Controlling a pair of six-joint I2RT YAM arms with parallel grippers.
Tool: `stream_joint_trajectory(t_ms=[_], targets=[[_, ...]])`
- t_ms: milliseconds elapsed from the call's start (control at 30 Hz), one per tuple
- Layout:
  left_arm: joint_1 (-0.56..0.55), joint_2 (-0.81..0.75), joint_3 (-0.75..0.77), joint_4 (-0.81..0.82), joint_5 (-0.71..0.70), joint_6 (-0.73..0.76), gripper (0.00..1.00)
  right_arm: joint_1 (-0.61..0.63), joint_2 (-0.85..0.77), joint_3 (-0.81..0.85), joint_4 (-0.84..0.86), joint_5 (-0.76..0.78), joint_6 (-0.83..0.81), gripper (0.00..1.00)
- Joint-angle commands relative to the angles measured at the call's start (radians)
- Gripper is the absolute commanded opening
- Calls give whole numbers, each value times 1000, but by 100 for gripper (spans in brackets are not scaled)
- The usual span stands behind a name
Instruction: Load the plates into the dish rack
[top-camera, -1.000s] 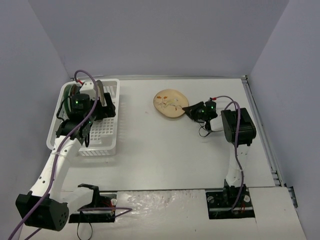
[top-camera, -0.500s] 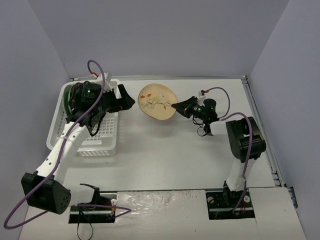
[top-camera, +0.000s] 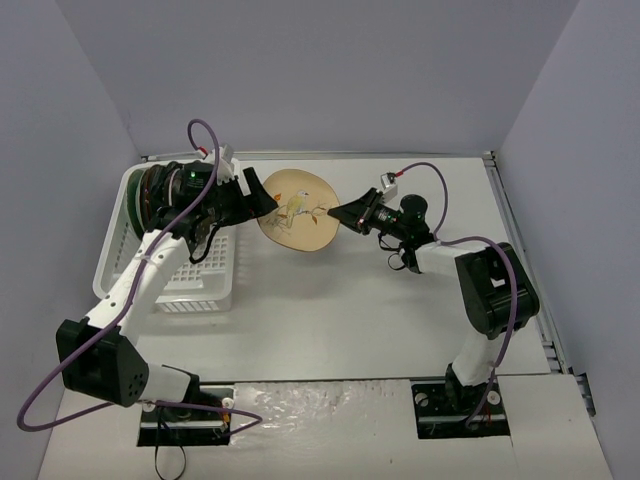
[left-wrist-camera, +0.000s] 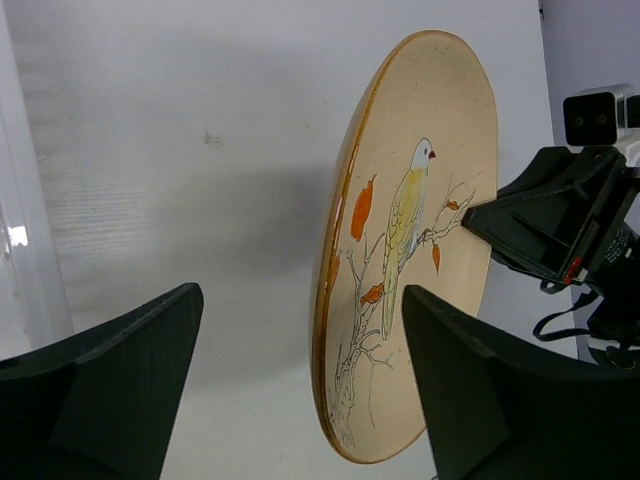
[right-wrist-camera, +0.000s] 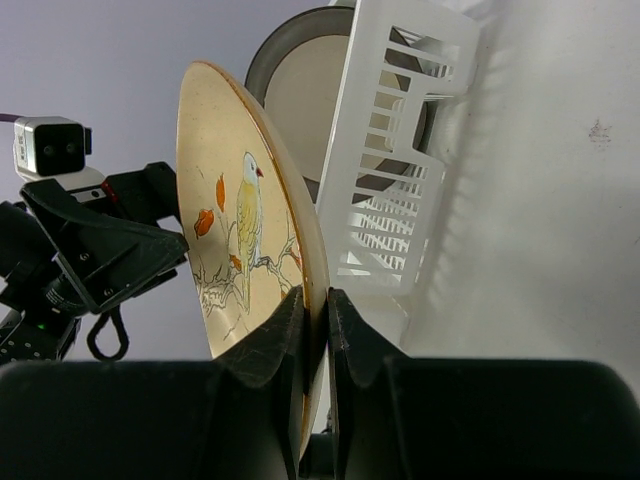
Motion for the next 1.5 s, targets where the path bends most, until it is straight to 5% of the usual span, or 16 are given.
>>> stream_joint_trajectory(t_ms=[0,133,500,800,967,1167,1467], targets=[[-5,-19,49,74,56,-50,70,14,-98,62,241,-39,30,0],[-7,-16,42,90,75,-70,57,20,-99,67,241,-40,24,0],[-7,1,46,84,99,-83,47,26,-96,74,247,-48,19,0],[-8,-2,46,91,108,-93,3,30,-89,74,256,-50,20,0],[-10,-11,59,91,107,-91,0,31,-91,72,246,-54,-6,0],[-8,-47,77,90,102,-81,0,31,-131,61,111,-50,-127,53],[-7,-97,136,63,81,-41,0,22,-209,87,-244,18,-378,92]])
